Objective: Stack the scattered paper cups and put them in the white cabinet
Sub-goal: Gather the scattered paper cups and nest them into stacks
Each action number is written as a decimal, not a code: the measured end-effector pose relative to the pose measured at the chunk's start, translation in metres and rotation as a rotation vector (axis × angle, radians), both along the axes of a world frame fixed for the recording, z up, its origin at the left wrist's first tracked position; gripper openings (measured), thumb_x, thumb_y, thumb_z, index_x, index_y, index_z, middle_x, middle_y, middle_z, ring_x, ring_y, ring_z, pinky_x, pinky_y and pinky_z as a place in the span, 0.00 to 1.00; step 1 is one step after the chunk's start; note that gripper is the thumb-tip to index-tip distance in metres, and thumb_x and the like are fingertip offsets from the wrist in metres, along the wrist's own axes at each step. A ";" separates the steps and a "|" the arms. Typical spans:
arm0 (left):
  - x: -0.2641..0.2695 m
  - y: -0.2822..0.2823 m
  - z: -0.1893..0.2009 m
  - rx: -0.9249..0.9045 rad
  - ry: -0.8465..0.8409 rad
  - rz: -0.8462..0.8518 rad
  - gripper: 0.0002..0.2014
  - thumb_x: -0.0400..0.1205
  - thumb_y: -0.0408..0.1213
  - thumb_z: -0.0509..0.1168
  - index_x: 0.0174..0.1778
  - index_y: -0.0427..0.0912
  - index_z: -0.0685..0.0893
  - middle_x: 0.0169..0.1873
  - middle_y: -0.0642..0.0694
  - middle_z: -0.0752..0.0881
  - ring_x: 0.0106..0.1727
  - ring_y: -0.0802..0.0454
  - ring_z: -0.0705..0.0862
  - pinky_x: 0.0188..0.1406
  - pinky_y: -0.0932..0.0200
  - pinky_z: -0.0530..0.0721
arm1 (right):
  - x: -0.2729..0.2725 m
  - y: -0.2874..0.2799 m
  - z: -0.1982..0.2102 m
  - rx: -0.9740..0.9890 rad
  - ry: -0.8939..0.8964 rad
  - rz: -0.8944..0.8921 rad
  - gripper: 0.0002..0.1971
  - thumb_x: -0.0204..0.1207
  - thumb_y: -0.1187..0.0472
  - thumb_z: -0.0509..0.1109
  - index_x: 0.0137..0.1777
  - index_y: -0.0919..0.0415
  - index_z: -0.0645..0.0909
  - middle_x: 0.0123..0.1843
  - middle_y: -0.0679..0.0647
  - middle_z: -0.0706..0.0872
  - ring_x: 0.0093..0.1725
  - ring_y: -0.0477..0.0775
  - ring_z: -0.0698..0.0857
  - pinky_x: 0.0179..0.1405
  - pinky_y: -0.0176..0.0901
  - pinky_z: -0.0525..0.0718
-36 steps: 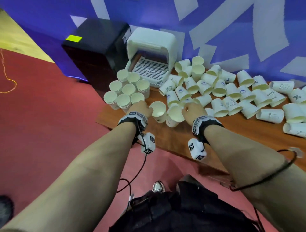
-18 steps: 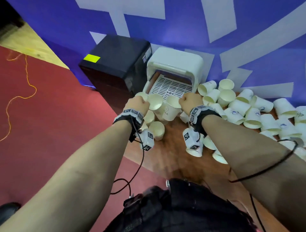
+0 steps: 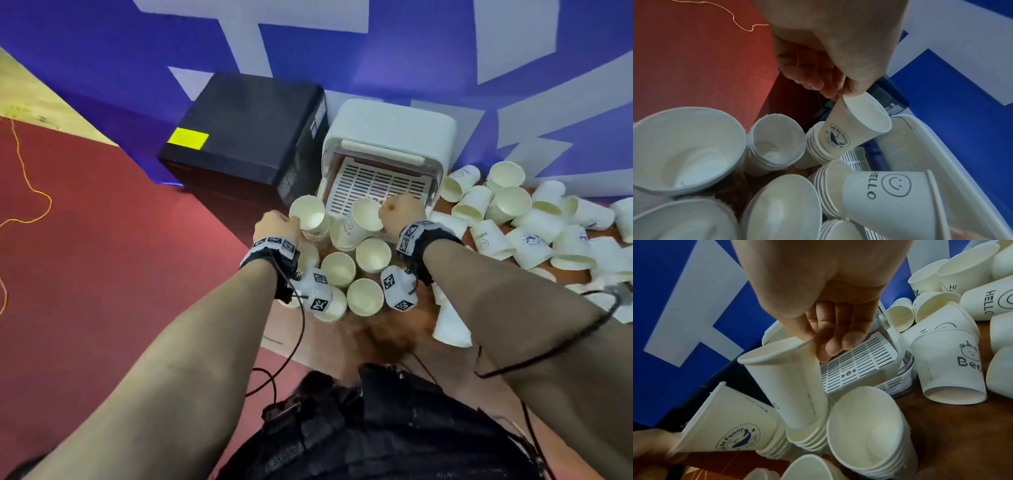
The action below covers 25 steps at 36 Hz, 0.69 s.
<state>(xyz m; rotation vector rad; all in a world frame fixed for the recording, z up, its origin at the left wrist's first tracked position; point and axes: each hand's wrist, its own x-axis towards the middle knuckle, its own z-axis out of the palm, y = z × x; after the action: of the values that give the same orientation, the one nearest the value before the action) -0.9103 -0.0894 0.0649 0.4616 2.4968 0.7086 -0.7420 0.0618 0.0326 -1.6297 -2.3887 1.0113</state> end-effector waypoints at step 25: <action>-0.029 0.012 -0.030 -0.140 -0.107 -0.232 0.13 0.77 0.41 0.63 0.49 0.38 0.88 0.47 0.38 0.88 0.45 0.38 0.85 0.41 0.57 0.78 | -0.003 -0.028 0.006 -0.132 0.014 -0.259 0.12 0.78 0.63 0.64 0.44 0.69 0.88 0.40 0.65 0.90 0.43 0.64 0.90 0.49 0.57 0.90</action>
<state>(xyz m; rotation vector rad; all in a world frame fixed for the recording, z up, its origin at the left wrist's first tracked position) -0.9396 -0.0778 0.0353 0.6311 2.3250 0.4530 -0.7448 0.0339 0.0382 -1.9067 -2.0702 1.1444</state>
